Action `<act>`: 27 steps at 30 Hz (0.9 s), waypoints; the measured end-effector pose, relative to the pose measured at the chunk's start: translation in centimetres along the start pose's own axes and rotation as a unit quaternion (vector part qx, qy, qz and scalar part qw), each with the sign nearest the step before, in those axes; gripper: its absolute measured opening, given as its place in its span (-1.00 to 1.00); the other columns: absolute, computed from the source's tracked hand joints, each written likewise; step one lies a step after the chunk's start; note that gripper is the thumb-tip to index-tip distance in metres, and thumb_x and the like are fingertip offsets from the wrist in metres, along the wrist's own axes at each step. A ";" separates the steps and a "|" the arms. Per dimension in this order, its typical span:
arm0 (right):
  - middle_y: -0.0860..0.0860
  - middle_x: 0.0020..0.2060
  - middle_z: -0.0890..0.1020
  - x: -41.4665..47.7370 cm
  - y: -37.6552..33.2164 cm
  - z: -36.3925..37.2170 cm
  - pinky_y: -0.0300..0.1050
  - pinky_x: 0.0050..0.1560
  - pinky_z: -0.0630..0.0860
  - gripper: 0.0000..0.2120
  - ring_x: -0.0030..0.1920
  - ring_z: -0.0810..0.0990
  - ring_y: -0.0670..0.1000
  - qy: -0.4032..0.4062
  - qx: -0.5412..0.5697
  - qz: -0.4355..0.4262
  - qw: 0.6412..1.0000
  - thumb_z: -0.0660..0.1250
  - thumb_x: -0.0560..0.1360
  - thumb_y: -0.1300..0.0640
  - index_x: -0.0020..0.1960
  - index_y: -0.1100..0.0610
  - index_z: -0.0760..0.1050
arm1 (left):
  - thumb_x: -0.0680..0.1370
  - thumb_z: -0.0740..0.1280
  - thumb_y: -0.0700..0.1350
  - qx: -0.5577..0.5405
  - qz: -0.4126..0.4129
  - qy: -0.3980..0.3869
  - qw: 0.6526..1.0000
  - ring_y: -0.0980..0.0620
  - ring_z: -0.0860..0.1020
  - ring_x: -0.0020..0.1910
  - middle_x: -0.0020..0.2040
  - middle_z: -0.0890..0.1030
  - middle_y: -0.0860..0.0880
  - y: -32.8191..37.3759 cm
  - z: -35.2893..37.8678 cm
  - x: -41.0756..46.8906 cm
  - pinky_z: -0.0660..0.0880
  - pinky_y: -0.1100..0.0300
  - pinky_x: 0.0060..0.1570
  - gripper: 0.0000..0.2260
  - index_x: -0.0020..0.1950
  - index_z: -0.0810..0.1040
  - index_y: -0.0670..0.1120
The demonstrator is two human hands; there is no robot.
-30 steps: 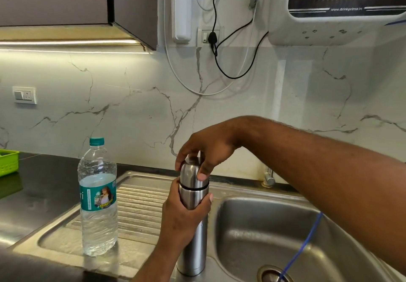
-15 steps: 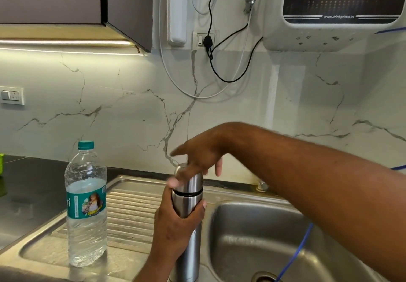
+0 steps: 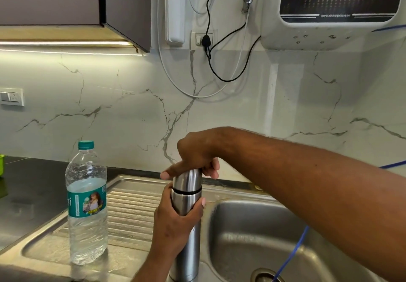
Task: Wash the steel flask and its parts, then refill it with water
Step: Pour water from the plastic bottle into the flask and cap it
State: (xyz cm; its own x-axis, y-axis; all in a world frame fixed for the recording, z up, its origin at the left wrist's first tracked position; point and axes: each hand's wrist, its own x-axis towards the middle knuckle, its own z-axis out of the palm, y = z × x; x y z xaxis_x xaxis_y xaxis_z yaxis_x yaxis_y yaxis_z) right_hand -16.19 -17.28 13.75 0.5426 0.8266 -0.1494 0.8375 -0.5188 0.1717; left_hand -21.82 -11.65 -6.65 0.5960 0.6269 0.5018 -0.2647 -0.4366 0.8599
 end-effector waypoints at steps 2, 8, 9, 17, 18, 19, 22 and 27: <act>0.12 0.20 0.66 -0.1 0.8 0.1 -0.01 -0.04 0.71 -0.38 -0.02 0.70 0.05 -0.027 0.039 -0.052 0.998 0.38 0.52 -0.29 0.39 0.11 0.49 | 0.42 0.55 0.10 0.000 -0.002 0.001 1.000 0.07 0.62 -0.08 0.08 0.62 0.04 0.0 0.0 0.0 0.55 0.38 -0.20 -0.43 0.35 0.40 0.06; 0.10 0.00 0.70 -0.7 1.0 0.4 -0.03 -0.05 0.72 -0.54 -0.13 0.73 0.05 -0.010 0.066 -0.081 0.994 0.41 0.55 -0.19 0.20 0.17 0.59 | 0.43 0.55 0.09 0.003 0.000 0.004 1.000 0.05 0.62 -0.07 0.08 0.61 0.05 0.2 0.0 -0.2 0.57 0.36 -0.18 -0.43 0.36 0.41 0.07; 0.10 -0.17 0.71 -0.6 0.5 0.8 -0.06 -0.14 0.71 -0.48 -0.26 0.72 0.02 0.018 0.033 -0.056 0.998 0.32 0.56 -0.31 0.03 0.19 0.61 | 0.43 0.55 0.07 0.002 0.000 0.006 1.000 0.05 0.63 -0.07 0.08 0.62 0.04 0.2 0.0 -0.2 0.56 0.37 -0.19 -0.44 0.35 0.42 0.04; 0.09 0.45 0.48 -0.6 0.5 0.2 0.11 0.10 0.67 -0.22 0.25 0.60 0.14 -0.065 0.081 -0.046 0.994 0.39 0.46 -0.37 0.56 -0.07 0.29 | 0.39 0.55 0.15 -0.012 0.003 0.003 1.000 -0.01 0.65 -0.03 0.08 0.65 0.00 0.2 -0.1 -0.3 0.64 0.22 -0.11 -0.39 0.36 0.44 0.01; 0.06 0.49 0.43 -0.7 0.8 -0.3 0.13 0.18 0.64 -0.24 0.30 0.55 0.11 -0.081 0.086 -0.092 0.989 0.49 0.47 -0.21 0.57 -0.13 0.25 | 0.37 0.52 0.20 -0.011 0.002 0.005 1.000 -0.03 0.65 -0.03 0.08 0.65 -0.01 0.2 0.0 -0.3 0.67 0.11 -0.05 -0.36 0.36 0.44 0.00; 0.05 0.45 0.47 -0.8 1.1 -0.6 0.12 0.20 0.64 -0.30 0.26 0.57 0.07 -0.087 0.090 -0.124 0.984 0.55 0.47 -0.07 0.52 -0.11 0.34 | 0.37 0.51 0.21 -0.007 0.002 0.007 1.000 -0.04 0.65 -0.04 0.08 0.64 -0.02 0.2 0.0 -0.3 0.68 0.04 -0.01 -0.35 0.37 0.43 0.01; 0.09 0.11 0.67 -0.6 0.7 -0.3 0.00 -0.02 0.72 -0.61 -0.02 0.72 0.05 -0.043 0.102 -0.110 0.988 0.52 0.50 -0.04 0.24 0.12 0.59 | 0.42 0.54 0.11 -0.003 0.001 0.010 1.000 0.02 0.64 -0.05 0.11 0.63 0.01 0.2 0.1 -0.4 0.65 0.18 -0.07 -0.41 0.37 0.41 0.05; 0.08 -0.27 0.59 -0.4 -1.8 1.6 -0.16 -0.35 0.55 -0.42 -0.35 0.63 0.02 0.017 0.083 0.043 0.995 0.18 0.57 -0.41 -0.19 0.12 0.45 | 0.42 0.57 0.07 0.002 0.001 0.007 1.000 -0.01 0.64 -0.02 0.12 0.63 -0.02 0.1 0.0 -0.3 0.65 0.17 -0.06 -0.41 0.37 0.43 0.01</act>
State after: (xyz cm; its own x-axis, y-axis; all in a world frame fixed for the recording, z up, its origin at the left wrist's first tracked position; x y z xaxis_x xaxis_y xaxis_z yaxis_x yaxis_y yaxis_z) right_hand -17.85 -17.03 11.96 0.6125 0.7830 -0.1082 0.7888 -0.6144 0.0187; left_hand -22.01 -11.94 -6.68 0.5850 0.6348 0.5048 -0.2629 -0.4404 0.8585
